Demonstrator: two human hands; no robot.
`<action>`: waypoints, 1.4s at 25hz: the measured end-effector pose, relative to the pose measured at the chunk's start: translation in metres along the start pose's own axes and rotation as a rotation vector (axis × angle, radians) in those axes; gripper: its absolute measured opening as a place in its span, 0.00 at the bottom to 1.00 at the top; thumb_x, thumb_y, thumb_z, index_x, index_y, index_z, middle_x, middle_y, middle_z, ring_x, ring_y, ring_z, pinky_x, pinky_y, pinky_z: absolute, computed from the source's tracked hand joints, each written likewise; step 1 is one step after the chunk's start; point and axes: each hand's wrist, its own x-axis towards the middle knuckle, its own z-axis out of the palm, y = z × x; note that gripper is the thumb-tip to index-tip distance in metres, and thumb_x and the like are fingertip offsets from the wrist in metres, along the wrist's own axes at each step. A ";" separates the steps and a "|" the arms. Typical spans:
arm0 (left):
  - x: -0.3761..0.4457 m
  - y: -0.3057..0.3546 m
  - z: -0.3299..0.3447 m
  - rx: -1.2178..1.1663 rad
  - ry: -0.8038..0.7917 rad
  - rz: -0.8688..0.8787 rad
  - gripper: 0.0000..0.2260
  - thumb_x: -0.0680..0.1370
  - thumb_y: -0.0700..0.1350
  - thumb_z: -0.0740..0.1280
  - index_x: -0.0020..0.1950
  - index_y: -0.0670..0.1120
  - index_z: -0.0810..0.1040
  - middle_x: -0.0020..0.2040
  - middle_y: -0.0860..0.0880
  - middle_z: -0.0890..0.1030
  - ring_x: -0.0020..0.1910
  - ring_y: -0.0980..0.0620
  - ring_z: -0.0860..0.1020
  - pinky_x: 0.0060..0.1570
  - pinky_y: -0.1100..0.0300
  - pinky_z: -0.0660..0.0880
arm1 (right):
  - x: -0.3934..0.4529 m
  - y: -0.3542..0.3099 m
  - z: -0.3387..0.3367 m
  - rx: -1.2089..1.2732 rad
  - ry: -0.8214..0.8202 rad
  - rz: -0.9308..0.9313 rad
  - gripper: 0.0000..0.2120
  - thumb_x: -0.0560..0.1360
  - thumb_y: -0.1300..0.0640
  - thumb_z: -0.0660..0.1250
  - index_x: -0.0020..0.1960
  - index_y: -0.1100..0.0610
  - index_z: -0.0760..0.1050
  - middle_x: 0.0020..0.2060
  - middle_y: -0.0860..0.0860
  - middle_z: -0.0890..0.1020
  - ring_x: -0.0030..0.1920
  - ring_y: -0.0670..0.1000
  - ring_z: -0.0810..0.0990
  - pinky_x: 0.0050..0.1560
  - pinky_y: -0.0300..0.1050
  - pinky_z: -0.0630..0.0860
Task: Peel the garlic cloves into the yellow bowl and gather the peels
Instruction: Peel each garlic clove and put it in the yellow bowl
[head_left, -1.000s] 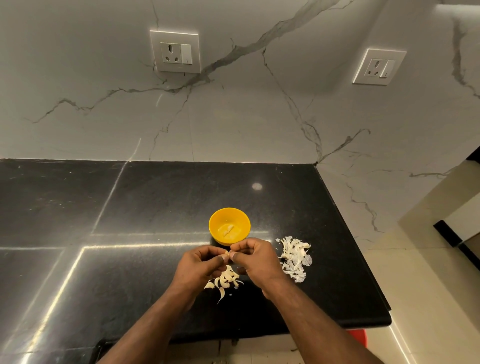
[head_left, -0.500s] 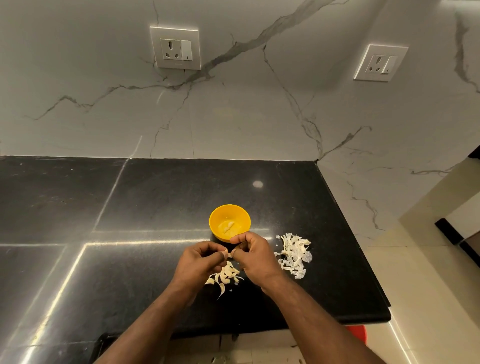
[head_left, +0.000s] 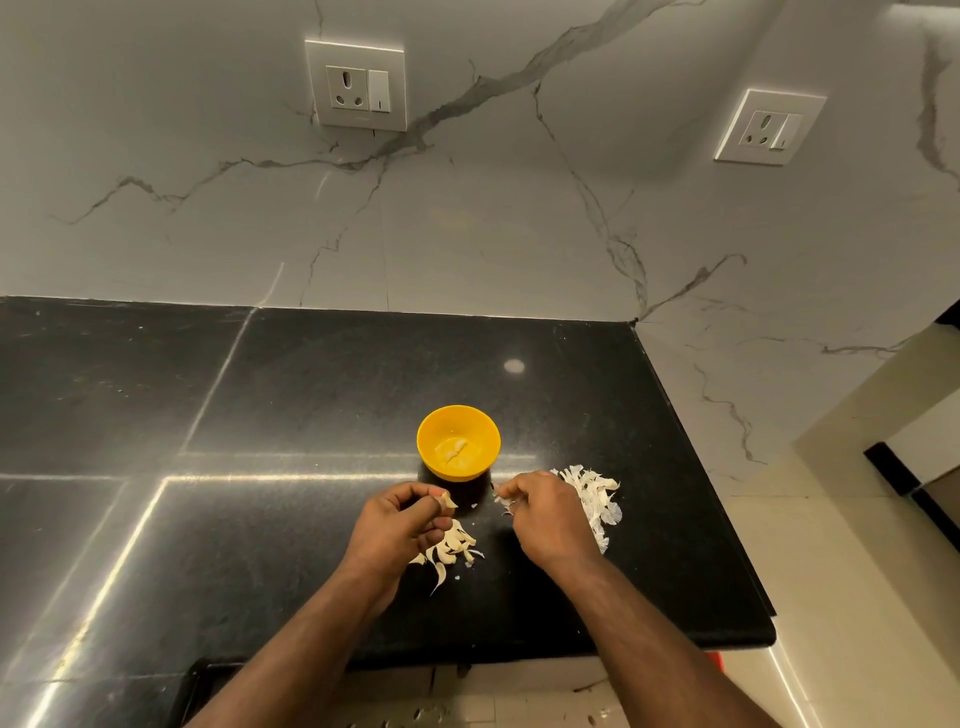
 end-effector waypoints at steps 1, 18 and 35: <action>0.000 -0.001 0.001 -0.003 0.004 -0.001 0.06 0.80 0.35 0.65 0.52 0.40 0.81 0.42 0.43 0.85 0.41 0.50 0.82 0.42 0.59 0.79 | -0.001 -0.001 -0.002 -0.030 0.004 -0.015 0.17 0.77 0.68 0.62 0.58 0.54 0.83 0.56 0.50 0.82 0.56 0.47 0.79 0.56 0.35 0.71; -0.001 0.004 -0.005 -0.094 -0.092 -0.065 0.06 0.79 0.37 0.68 0.55 0.38 0.81 0.46 0.39 0.85 0.44 0.47 0.84 0.45 0.56 0.80 | -0.013 -0.025 0.022 0.448 -0.099 -0.096 0.05 0.75 0.55 0.74 0.51 0.50 0.86 0.43 0.43 0.87 0.44 0.40 0.84 0.49 0.42 0.82; 0.003 0.000 -0.006 -0.105 -0.053 -0.040 0.06 0.78 0.35 0.70 0.54 0.37 0.82 0.43 0.40 0.85 0.41 0.49 0.81 0.41 0.60 0.81 | -0.017 -0.030 0.019 0.621 -0.100 -0.067 0.04 0.73 0.56 0.76 0.47 0.49 0.85 0.33 0.41 0.84 0.35 0.39 0.81 0.42 0.38 0.78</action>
